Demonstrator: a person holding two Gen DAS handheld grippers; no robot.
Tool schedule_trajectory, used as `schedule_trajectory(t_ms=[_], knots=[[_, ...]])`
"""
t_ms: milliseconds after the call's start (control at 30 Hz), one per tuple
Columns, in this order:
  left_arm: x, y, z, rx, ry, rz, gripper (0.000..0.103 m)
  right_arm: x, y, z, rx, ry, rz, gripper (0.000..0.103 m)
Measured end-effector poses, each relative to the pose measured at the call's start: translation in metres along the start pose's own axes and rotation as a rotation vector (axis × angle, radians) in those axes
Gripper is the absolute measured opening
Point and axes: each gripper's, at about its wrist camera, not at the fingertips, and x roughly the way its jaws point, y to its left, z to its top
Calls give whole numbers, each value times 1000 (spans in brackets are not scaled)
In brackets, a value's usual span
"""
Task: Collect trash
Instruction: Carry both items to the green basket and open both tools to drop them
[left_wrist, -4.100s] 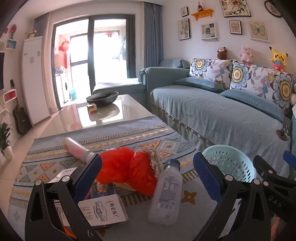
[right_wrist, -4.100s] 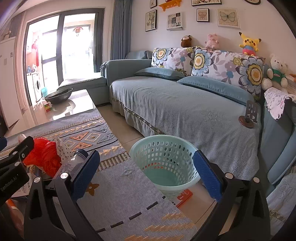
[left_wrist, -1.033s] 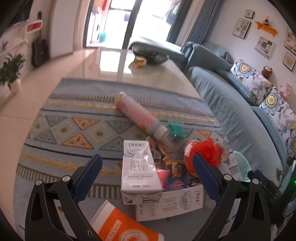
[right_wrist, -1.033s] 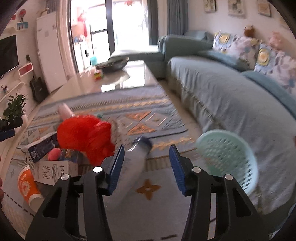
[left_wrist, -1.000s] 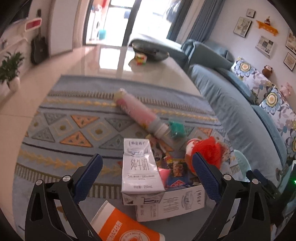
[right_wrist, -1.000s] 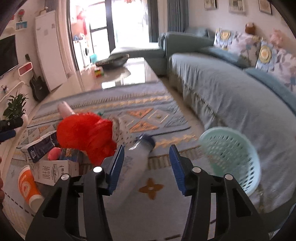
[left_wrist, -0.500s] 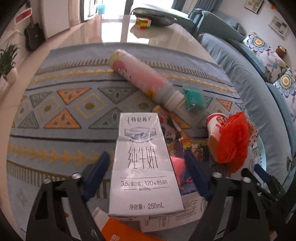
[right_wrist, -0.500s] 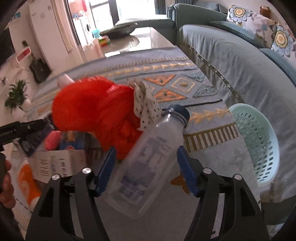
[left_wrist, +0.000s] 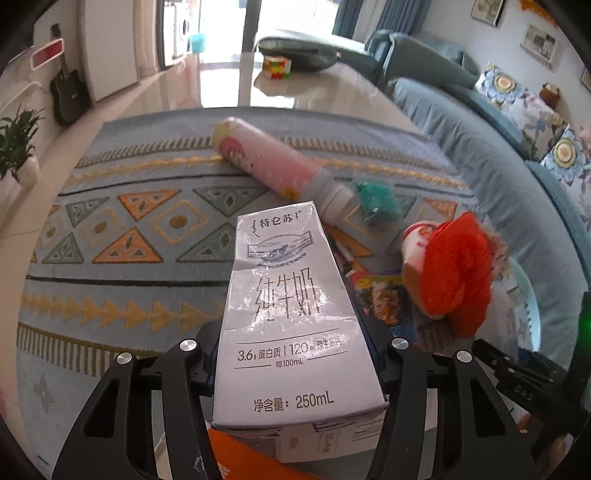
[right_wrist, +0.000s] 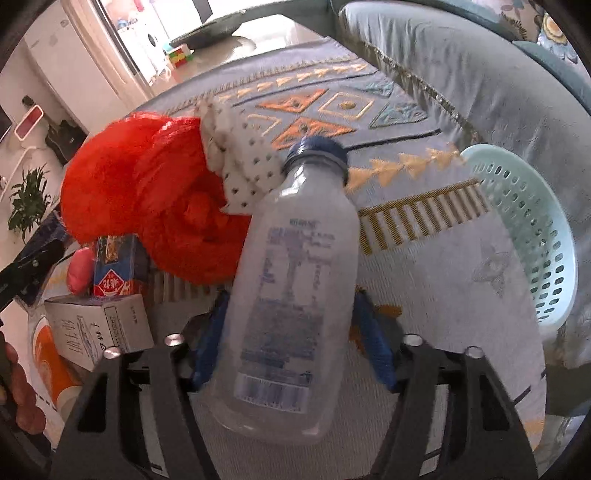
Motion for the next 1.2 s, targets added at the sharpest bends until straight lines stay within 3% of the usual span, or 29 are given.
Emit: schedule_trajectory(t_ms=[167, 300, 567, 867, 1067, 1200], knots=[[-27, -6, 4, -20, -99, -27, 53, -18, -16, 0, 57, -61, 25, 52], [-55, -30, 9, 16, -191, -64, 53, -50, -30, 1, 96, -166, 70, 52], [-92, -111, 23, 108, -300, -228, 53, -122, -62, 7, 96, -368, 46, 52], [-82, -230, 34, 252, -325, -353, 53, -166, -142, 25, 189, -509, -79, 52], [-47, -297, 33, 344, -267, -400, 53, -153, -205, 28, 316, -476, -129, 52], [-7, -330, 27, 402, -186, -410, 54, -122, -239, 23, 379, -409, -143, 52]])
